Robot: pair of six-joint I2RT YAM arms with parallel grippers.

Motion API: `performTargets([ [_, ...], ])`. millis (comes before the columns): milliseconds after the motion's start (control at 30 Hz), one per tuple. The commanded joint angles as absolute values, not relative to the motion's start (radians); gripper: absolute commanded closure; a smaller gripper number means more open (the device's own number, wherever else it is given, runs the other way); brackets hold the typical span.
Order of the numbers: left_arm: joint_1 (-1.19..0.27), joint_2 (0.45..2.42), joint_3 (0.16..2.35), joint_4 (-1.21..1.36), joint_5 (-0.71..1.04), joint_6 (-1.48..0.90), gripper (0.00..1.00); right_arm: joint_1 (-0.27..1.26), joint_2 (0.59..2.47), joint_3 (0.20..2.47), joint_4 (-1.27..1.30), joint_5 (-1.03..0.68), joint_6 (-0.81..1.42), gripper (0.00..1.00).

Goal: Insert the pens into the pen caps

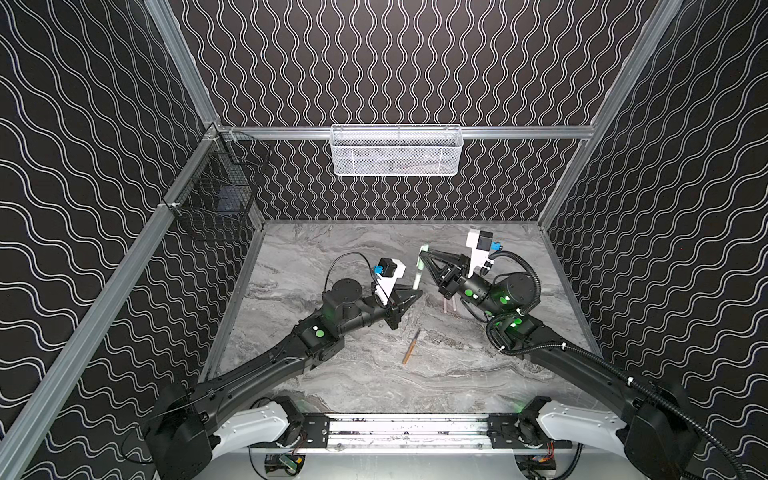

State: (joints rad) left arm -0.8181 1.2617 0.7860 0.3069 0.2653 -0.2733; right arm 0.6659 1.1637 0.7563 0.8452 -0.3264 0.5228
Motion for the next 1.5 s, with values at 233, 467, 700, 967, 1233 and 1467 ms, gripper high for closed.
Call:
performTargets([
  [233, -0.818, 1.259, 0.786, 0.338, 0.231, -0.243, 1.00, 0.667, 1.122, 0.787, 0.688, -0.341, 0.491, 0.68],
  [467, -0.818, 1.261, 0.788, 0.334, 0.221, -0.221, 1.00, 0.666, 1.054, 0.857, 0.406, -0.321, 0.393, 0.56],
  [700, -0.819, 1.254, 0.777, 0.338, 0.177, -0.163, 1.00, 0.664, 0.995, 0.927, 0.202, -0.154, 0.291, 0.60],
  [967, -0.830, 1.260, 0.768, 0.327, 0.120, -0.024, 1.00, 0.637, 1.009, 1.133, -0.069, -0.177, 0.256, 0.83],
  [1233, -0.833, 1.268, 0.771, 0.335, 0.164, -0.024, 1.00, 0.633, 1.046, 1.192, -0.124, -0.376, 0.223, 0.64],
  [1467, -0.835, 1.272, 0.775, 0.328, 0.185, -0.034, 1.00, 0.633, 1.075, 1.196, -0.106, -0.424, 0.221, 0.70],
])
